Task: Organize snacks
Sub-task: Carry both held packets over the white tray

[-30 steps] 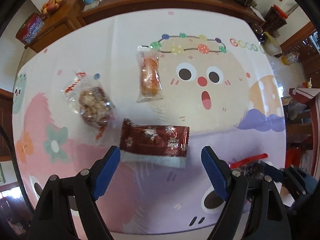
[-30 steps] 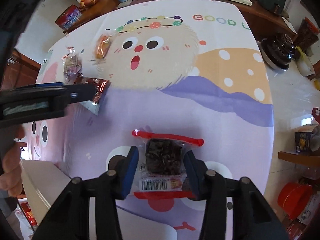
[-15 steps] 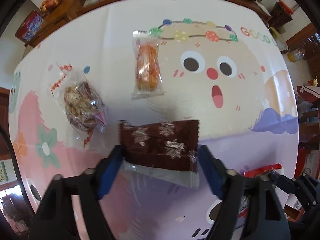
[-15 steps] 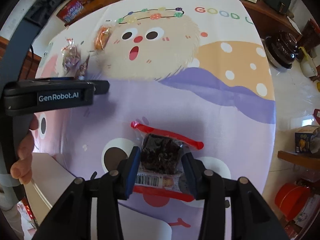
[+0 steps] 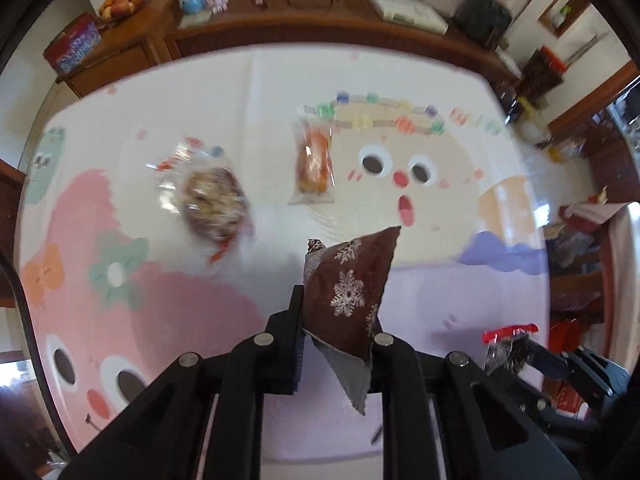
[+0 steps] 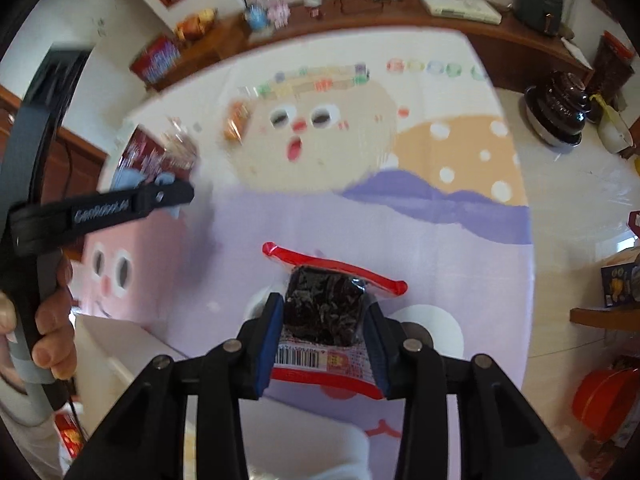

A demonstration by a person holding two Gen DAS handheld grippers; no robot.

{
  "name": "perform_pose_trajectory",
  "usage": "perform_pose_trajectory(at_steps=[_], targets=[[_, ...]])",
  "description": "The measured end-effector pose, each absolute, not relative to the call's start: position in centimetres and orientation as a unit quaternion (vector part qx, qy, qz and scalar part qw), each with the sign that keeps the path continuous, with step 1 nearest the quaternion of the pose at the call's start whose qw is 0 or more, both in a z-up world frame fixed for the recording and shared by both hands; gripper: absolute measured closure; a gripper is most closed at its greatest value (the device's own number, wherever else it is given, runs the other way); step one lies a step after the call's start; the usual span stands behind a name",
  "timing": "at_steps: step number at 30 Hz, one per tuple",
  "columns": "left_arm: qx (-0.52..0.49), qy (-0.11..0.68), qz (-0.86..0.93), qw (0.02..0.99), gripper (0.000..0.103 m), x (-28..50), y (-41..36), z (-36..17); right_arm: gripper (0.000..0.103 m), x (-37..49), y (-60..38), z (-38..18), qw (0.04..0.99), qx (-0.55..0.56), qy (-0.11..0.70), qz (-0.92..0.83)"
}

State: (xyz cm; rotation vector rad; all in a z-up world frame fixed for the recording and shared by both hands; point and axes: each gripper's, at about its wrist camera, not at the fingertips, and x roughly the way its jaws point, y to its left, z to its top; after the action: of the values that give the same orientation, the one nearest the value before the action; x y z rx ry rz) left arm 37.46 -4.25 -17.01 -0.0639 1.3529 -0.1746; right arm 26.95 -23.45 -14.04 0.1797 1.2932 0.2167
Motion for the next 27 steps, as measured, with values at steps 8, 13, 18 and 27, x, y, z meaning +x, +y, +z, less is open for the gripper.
perform_pose_trajectory(at_steps=[8, 13, 18, 27], targets=[[-0.016, 0.530, -0.108, 0.841, 0.089, 27.2, -0.2, -5.3, 0.064, 20.1, -23.0, -4.6, 0.844, 0.116, 0.506, 0.139], [0.015, 0.485, -0.101, 0.868, 0.089, 20.7, 1.0, -1.4, 0.064, 14.4, -21.1, -1.8, 0.860, 0.120, 0.469, 0.163], [0.033, 0.447, -0.089, 0.889, 0.089, 14.3, 2.1, -0.2, 0.064, 9.4, -19.7, -1.0, 0.872, 0.119, 0.442, 0.170], [0.017, 0.441, -0.075, 0.894, 0.089, 7.1, 2.9, -2.8, 0.064, 3.2, -17.7, -1.2, 0.896, 0.117, 0.399, 0.153]])
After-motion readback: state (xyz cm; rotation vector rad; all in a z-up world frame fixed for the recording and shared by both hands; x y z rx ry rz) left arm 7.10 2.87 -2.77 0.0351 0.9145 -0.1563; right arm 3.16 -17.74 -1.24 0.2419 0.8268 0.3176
